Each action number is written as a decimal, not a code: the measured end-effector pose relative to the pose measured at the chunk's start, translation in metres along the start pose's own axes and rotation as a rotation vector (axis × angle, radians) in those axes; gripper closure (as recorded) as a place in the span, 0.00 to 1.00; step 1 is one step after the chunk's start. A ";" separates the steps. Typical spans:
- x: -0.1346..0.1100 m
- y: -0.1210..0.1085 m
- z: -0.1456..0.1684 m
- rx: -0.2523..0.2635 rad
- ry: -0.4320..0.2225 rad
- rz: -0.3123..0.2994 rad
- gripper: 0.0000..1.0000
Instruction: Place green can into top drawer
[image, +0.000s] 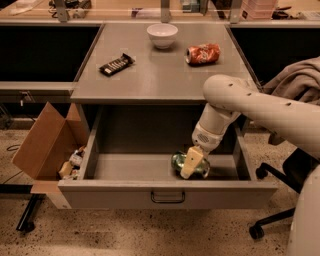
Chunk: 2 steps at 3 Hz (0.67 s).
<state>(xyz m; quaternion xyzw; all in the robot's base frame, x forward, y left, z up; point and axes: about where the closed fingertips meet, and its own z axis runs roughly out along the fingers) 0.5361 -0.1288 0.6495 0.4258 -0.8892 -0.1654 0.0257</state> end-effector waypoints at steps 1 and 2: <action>0.004 -0.001 -0.033 0.058 -0.077 -0.019 0.00; 0.012 0.000 -0.070 0.109 -0.161 -0.041 0.00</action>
Offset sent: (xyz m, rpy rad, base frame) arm 0.0082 -0.0493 0.1127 0.1014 -0.3088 -0.0389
